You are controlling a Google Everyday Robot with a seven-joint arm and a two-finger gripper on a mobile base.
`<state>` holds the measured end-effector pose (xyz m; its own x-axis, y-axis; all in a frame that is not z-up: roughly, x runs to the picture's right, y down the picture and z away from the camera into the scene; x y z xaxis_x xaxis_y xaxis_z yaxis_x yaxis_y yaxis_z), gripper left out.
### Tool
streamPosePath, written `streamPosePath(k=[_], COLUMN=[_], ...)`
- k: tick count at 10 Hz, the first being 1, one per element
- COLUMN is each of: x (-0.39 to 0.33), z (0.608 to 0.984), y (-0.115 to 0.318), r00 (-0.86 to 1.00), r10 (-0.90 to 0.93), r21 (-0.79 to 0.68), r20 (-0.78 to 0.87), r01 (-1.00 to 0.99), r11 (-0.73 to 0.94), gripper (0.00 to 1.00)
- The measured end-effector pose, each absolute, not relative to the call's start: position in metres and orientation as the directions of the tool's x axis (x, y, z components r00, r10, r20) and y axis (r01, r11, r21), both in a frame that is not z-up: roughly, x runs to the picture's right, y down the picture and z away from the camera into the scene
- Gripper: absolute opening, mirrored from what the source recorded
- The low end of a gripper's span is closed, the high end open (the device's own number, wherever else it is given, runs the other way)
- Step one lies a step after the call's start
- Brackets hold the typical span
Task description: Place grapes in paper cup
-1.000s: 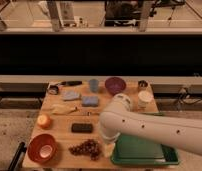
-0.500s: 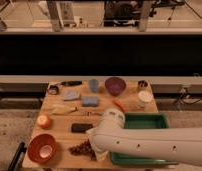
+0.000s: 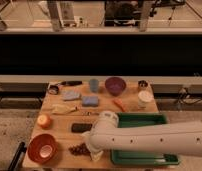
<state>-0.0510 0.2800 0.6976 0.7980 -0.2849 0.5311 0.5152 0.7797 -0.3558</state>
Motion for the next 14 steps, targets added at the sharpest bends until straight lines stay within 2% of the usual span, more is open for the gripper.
streamPosePath(k=[2, 3, 5, 7, 9, 10, 11, 14], x=[-0.048, -0.047, -0.043, -0.045, -0.043, -0.042, -0.040, -0.033], z=[0.714, 0.721, 0.732, 0.737, 0.741, 0.741, 0.737, 0.702], y=[0.288, 0.292, 0.298, 0.303, 0.300, 0.297, 0.289, 0.249], r00=[0.786, 0.776, 0.760, 0.750, 0.742, 0.739, 0.737, 0.738], r10=[-0.251, -0.237, -0.205, -0.192, -0.199, -0.222, -0.247, -0.300], r21=[-0.363, -0.362, -0.361, -0.361, -0.348, -0.331, -0.311, -0.261], r20=[0.565, 0.585, 0.616, 0.633, 0.640, 0.637, 0.630, 0.605], r01=[0.510, 0.511, 0.504, 0.505, 0.511, 0.521, 0.530, 0.539], r11=[0.780, 0.780, 0.785, 0.784, 0.786, 0.787, 0.789, 0.801], gripper=[0.79, 0.74, 0.52, 0.36, 0.13, 0.05, 0.00, 0.00])
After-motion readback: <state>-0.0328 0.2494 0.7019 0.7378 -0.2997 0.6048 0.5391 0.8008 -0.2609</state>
